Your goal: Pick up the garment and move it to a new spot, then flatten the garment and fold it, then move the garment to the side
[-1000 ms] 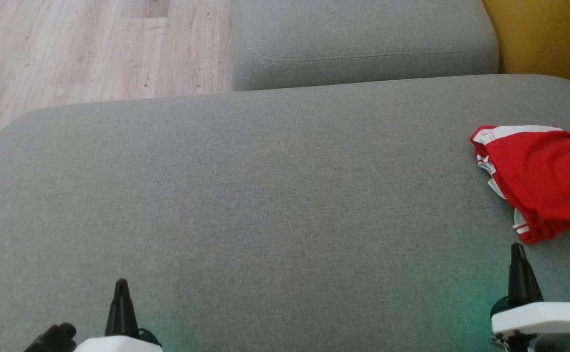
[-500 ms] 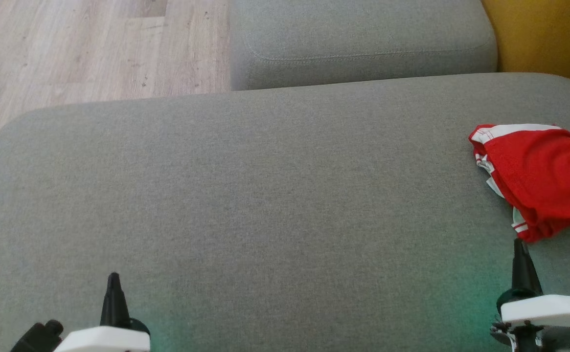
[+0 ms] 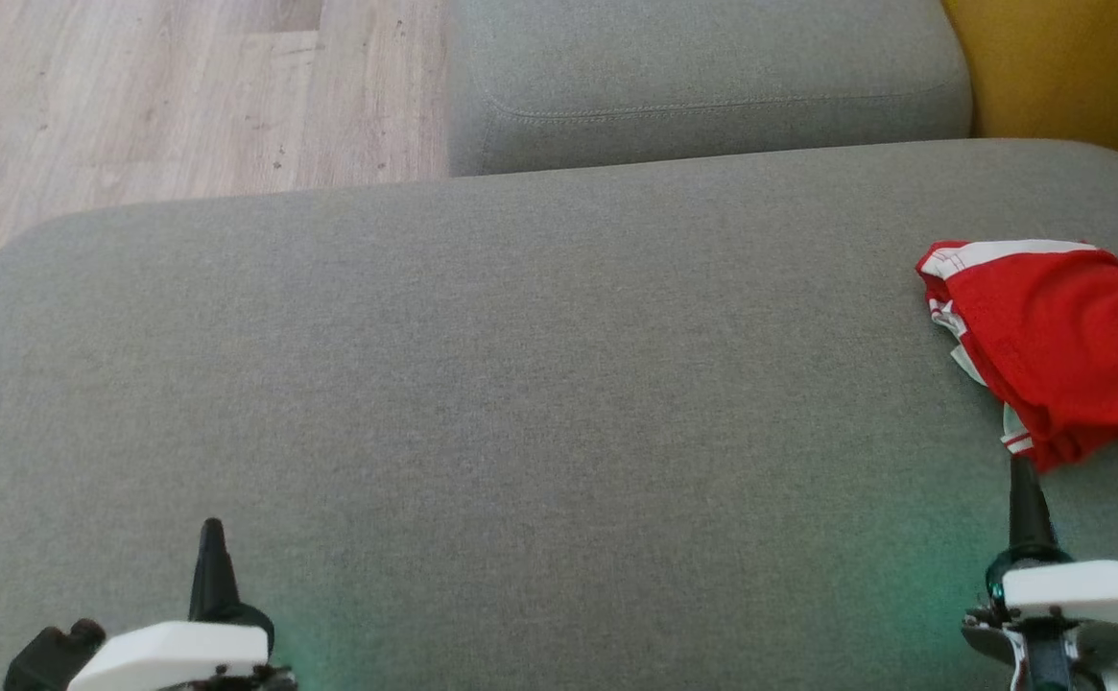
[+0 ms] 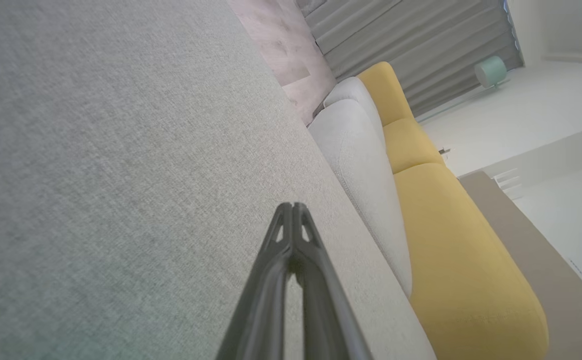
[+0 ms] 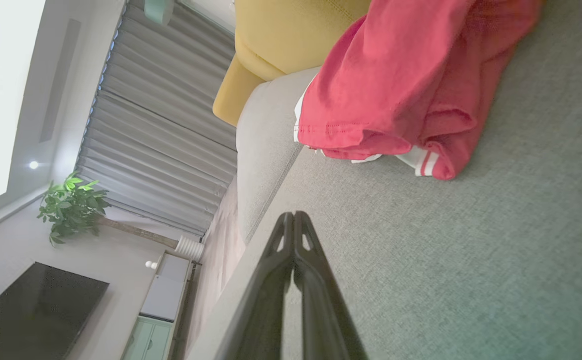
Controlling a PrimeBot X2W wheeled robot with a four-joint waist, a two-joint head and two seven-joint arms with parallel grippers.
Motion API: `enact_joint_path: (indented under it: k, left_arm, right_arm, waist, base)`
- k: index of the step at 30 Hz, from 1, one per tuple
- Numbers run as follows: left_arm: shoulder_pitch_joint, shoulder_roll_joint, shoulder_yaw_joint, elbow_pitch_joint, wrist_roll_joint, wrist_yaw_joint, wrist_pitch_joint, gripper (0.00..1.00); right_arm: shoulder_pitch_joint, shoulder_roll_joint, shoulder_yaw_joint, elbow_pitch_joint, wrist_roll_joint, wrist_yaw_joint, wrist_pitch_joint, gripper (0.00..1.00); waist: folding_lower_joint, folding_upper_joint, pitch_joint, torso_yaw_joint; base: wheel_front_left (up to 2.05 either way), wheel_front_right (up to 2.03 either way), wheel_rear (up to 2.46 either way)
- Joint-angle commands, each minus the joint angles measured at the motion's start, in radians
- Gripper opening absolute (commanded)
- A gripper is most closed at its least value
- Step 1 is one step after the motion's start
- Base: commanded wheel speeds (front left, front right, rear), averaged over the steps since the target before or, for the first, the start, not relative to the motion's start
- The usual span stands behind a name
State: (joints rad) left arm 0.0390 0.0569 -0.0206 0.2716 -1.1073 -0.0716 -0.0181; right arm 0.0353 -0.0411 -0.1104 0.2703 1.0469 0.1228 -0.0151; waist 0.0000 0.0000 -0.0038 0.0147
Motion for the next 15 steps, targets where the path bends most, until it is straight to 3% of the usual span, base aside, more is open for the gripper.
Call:
enact_joint_path:
  k: [1, 15]
  left_arm:
    - [-0.054, 0.003, 0.035, -0.029, -0.025, -0.007, 0.005, 0.0]
    - [-0.087, 0.002, 0.068, -0.028, -0.198, -0.026, 0.048, 0.0]
  right_arm:
    - [-0.058, -0.007, 0.009, -0.031, 0.03, 0.005, 0.009, 0.0]
    - [-0.088, -0.007, 0.004, -0.029, 0.221, 0.006, 0.052, 0.0]
  waist:
    - [0.0, 0.0, 0.0, 0.0]
    - [0.0, 0.0, 0.003, -0.005]
  base:
    - [0.0, 0.0, 0.0]
    - [0.0, 0.0, 0.0]
